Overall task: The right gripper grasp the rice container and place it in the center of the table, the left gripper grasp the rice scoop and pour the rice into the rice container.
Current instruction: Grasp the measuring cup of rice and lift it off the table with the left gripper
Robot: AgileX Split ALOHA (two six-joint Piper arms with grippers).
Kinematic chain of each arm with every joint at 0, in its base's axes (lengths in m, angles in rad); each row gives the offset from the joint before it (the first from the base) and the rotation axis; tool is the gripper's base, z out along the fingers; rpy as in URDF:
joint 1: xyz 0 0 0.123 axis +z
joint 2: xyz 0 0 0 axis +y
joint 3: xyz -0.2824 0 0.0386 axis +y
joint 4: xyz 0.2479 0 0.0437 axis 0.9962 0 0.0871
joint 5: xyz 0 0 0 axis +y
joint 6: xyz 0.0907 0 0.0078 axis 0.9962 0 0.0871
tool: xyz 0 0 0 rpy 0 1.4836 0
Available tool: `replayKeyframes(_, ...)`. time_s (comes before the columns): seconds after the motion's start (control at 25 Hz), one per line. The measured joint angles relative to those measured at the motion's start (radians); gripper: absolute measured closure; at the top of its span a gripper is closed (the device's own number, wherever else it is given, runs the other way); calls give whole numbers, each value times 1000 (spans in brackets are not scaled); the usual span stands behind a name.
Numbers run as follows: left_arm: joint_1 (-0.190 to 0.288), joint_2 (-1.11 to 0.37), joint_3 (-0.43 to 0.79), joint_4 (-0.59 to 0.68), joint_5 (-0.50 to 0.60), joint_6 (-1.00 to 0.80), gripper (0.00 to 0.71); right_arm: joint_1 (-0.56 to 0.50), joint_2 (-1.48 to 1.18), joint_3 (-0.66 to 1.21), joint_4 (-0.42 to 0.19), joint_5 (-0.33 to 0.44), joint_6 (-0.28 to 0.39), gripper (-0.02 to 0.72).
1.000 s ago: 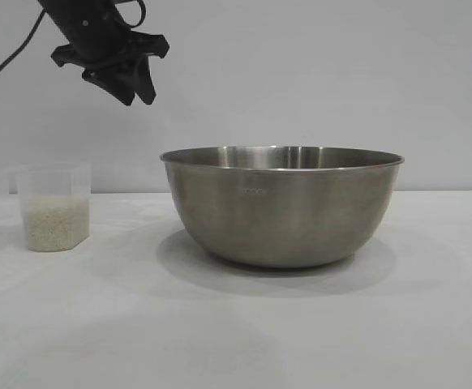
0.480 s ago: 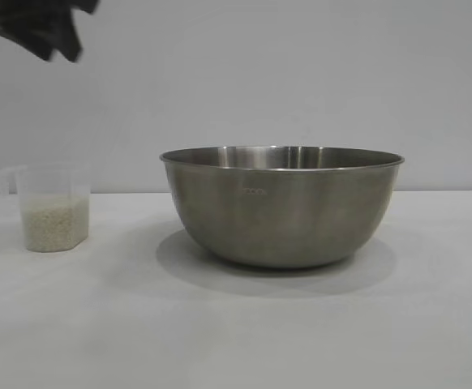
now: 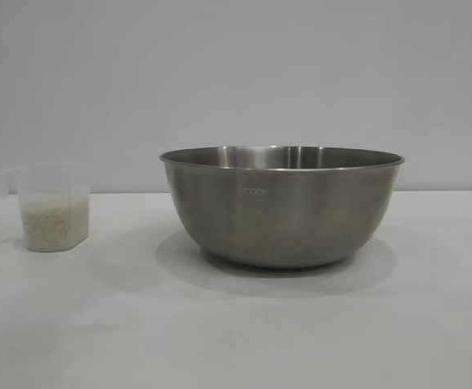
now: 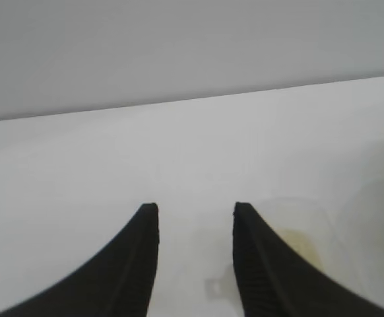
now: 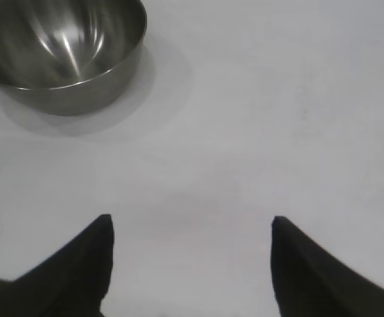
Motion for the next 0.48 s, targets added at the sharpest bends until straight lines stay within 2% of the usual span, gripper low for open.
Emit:
replayKeyframes(0.2, 0, 177, 17, 43, -146, -55, 487, 0, 0, 0, 0, 0, 0, 236)
replayKeyframes(0.48, 0, 341, 21, 50, -161, -77, 487, 0, 0, 0, 0, 0, 0, 236)
